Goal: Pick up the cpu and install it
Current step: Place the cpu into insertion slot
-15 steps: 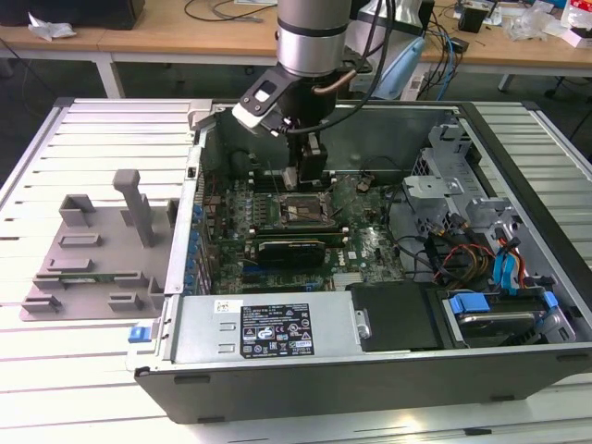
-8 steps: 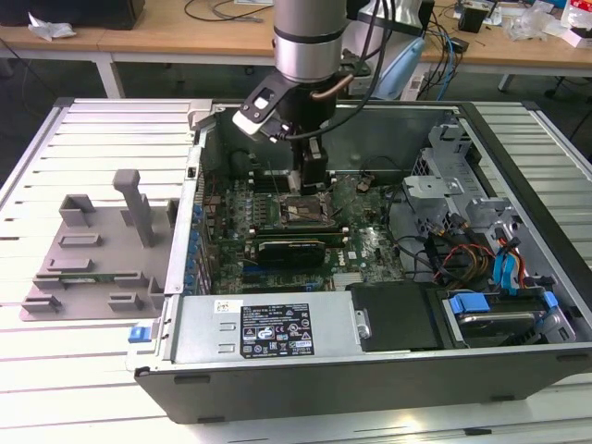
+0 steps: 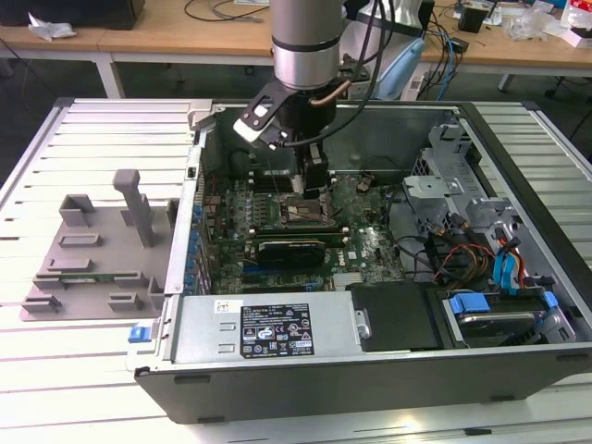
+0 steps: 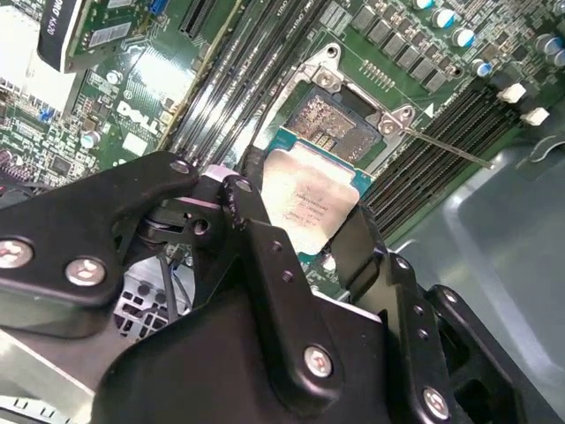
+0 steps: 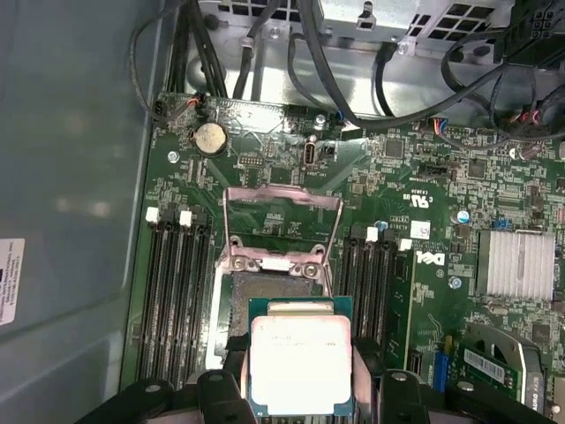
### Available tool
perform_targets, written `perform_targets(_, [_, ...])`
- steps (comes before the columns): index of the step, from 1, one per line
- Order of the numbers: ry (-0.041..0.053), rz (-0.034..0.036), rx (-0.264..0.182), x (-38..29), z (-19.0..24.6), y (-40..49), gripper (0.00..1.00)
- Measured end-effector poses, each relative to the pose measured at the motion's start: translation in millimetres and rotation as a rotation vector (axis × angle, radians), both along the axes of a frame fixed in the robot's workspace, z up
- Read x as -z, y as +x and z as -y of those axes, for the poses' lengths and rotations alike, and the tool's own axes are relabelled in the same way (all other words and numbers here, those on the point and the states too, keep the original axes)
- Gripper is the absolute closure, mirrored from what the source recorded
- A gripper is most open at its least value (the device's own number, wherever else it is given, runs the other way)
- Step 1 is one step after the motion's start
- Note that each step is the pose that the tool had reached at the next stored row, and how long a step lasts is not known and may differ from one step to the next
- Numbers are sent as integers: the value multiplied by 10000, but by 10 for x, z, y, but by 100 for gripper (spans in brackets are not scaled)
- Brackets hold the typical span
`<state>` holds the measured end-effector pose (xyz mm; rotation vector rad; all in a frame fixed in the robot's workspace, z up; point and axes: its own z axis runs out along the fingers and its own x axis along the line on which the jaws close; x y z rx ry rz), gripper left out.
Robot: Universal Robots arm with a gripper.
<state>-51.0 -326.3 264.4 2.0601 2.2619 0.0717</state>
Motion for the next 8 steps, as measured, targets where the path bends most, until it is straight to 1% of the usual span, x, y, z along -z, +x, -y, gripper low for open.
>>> perform_targets(1, [0,26,14,12,0,0,45])
perform_targets(2, [1,32,60,34,0,1,45])
perform_targets(4, [0,32,508,86,0,0,45])
perform_targets(8, [0,32,528,149,0,0,45])
